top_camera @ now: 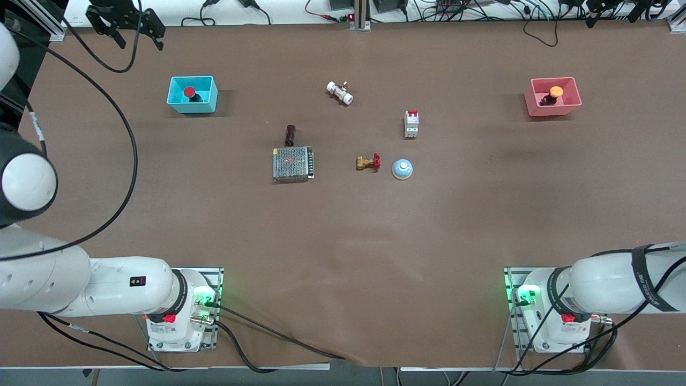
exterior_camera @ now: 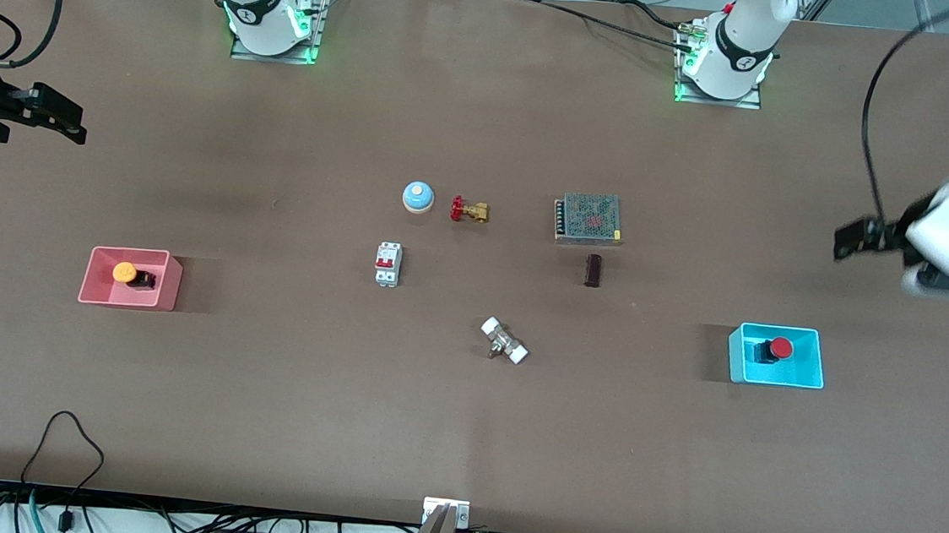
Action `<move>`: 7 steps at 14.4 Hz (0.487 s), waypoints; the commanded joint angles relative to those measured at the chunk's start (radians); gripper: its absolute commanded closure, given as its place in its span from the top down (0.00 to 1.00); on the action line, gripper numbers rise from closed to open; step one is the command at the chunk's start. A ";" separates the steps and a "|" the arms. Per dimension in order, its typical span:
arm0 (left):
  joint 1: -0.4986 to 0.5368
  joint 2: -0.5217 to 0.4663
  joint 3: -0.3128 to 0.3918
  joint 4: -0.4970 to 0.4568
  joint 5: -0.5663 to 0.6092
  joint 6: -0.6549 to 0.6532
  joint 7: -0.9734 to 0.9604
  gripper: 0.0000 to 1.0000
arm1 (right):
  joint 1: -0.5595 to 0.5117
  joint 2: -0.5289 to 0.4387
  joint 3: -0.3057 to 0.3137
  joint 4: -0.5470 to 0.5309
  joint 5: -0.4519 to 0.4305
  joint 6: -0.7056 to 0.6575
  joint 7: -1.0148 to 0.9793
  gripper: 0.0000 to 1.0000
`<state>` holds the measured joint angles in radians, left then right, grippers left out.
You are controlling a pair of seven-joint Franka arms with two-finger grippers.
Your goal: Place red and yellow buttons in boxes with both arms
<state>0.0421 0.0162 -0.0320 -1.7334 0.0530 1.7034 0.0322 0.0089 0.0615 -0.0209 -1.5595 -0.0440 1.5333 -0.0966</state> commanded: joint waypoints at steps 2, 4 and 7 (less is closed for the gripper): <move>-0.048 -0.015 0.041 0.153 -0.028 -0.212 0.025 1.00 | 0.000 0.041 -0.001 0.030 0.010 -0.019 0.021 1.00; -0.051 -0.013 0.041 0.164 -0.036 -0.217 0.026 1.00 | 0.000 0.044 -0.001 0.032 0.027 -0.019 0.023 1.00; -0.053 -0.010 0.041 0.163 -0.049 -0.209 0.040 1.00 | 0.000 0.046 -0.001 0.032 0.039 -0.019 0.023 1.00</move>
<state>0.0037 -0.0217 -0.0102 -1.6061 0.0200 1.5103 0.0387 0.0089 0.1003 -0.0211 -1.5541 -0.0201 1.5333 -0.0863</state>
